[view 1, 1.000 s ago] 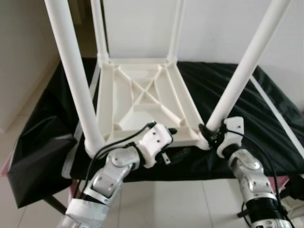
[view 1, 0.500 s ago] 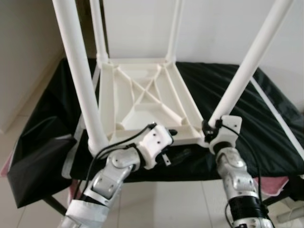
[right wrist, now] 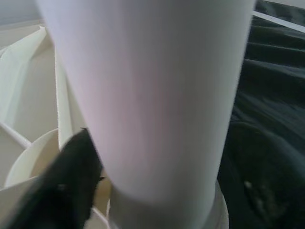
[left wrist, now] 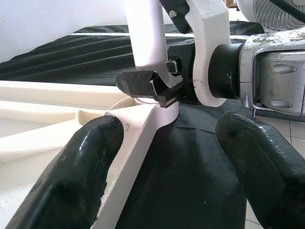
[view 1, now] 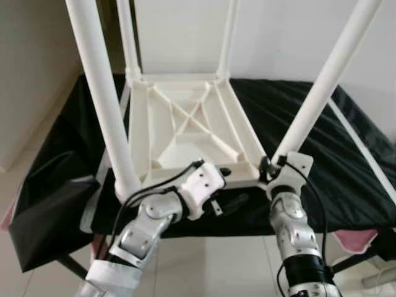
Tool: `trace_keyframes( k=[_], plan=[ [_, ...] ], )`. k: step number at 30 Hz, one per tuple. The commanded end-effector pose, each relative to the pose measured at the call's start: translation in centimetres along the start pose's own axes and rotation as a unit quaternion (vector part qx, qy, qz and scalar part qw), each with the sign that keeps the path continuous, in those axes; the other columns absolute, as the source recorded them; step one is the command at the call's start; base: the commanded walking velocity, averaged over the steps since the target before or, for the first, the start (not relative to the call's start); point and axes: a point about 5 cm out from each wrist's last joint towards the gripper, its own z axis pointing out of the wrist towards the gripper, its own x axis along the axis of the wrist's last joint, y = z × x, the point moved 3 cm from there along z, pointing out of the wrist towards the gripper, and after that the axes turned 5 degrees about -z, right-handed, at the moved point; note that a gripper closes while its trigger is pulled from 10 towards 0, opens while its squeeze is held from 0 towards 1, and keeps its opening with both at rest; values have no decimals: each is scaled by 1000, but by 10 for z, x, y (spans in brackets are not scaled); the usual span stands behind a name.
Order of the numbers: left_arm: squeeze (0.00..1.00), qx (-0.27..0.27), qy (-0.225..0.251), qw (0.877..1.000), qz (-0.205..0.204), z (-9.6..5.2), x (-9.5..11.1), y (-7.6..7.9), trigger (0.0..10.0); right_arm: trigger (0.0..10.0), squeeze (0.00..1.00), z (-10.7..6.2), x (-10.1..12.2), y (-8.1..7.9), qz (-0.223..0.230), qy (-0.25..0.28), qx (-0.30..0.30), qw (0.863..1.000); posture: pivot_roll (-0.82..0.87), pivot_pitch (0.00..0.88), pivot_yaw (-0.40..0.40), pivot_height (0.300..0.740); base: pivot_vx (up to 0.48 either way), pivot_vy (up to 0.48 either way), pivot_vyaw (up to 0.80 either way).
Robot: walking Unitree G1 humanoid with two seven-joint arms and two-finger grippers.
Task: Building children table
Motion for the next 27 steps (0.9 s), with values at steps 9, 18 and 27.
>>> trace_keyframes(
  k=[9, 18, 27],
  plan=[
    [0, 5, 25, 999, -21, -12, -5, 7, 10000, 10000, 0, -18, 7, 8, -32, 60, 67, 995, -25, 0, -34, 740, 0, 0, 0],
    [0, 24, 23, 999, -28, -40, -15, 5, 10000, 10000, 0, -42, 5, 0, -17, 76, 130, 988, -21, 0, -24, 740, 0, 0, 0],
    [0, 37, -29, 999, 27, -65, -31, 2, 10000, 10000, 0, -53, -8, 6, -29, 61, 155, 986, 1, 0, -19, 740, 0, 0, 0]
  ],
)
